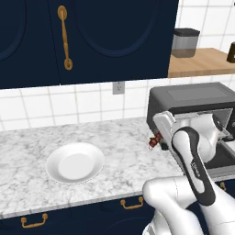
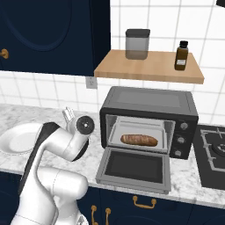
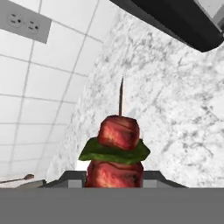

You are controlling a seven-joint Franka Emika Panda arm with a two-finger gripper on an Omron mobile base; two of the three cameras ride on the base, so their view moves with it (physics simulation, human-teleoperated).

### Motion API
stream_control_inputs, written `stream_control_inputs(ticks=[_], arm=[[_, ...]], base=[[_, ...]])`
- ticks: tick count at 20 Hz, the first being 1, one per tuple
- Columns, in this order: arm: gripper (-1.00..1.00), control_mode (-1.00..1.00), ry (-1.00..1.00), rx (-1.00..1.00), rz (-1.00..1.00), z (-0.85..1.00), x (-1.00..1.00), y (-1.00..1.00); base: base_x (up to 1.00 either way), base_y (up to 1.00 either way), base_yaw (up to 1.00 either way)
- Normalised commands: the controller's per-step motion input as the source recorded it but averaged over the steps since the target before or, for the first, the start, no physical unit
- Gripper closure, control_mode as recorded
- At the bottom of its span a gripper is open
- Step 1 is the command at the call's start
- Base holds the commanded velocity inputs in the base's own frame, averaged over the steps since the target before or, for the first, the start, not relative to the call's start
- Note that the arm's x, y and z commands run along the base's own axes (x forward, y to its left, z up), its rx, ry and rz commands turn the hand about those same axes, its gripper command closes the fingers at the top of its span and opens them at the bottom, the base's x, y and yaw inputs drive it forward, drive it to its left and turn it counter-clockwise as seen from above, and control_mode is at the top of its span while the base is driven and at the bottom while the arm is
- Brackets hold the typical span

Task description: Pick up the kebab skewer and baguette bread, and place them inside the toaster oven. Close the toaster oven door and start by setting the timer.

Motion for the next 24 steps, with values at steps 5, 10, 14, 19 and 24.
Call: stream_control_inputs(ticks=[5, 10, 14, 19, 24], arm=[[1.0, -1.0, -0.06, 0.26, -0.13, 0.26, 0.0, -1.0], [1.0, -1.0, 0.0, 0.12, -0.16, 0.09, 0.03, -1.0], [1.0, -1.0, 0.0, 0.06, -0.23, 0.0, 0.23, -1.0], [1.0, -1.0, 0.0, 0.02, -0.29, 0.0, 0.22, -0.99], [1.0, -1.0, 0.0, -0.01, -0.26, -0.05, 0.4, -0.68]], base=[[0.0, 0.0, 0.0], [0.0, 0.0, 0.0], [0.0, 0.0, 0.0], [0.0, 0.0, 0.0], [0.0, 0.0, 0.0]])
